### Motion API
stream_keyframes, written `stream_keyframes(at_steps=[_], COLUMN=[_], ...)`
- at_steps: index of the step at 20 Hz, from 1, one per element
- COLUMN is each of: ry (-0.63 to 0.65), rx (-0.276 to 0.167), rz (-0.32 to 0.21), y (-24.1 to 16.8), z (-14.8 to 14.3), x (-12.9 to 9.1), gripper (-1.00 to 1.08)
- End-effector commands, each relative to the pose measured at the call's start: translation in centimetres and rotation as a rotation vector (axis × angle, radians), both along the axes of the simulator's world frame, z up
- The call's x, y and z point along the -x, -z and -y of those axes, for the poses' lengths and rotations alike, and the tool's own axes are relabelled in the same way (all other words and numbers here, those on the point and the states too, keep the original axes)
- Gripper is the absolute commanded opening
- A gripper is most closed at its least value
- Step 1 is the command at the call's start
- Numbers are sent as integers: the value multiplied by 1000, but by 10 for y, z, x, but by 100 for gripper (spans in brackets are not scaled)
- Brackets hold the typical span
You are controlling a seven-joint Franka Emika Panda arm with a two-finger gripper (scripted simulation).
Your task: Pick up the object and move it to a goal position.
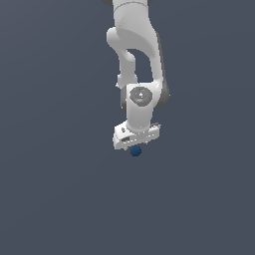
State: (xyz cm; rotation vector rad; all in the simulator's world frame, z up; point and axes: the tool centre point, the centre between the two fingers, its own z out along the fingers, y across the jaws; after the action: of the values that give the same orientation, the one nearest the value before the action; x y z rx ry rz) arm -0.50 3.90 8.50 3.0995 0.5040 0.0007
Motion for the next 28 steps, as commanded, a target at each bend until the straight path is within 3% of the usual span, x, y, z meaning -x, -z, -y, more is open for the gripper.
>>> stream_keyframes(at_steps=[1,21,22,28], ry=[-13,-14,-14,-14], rx=[-1,-1,-1,-1], rz=[-1,-1,-1,-1], y=[4,54,54,54], z=[-1,-1,-1,-1], x=[1,1,1,1], gripper=[100,100,-100,-100])
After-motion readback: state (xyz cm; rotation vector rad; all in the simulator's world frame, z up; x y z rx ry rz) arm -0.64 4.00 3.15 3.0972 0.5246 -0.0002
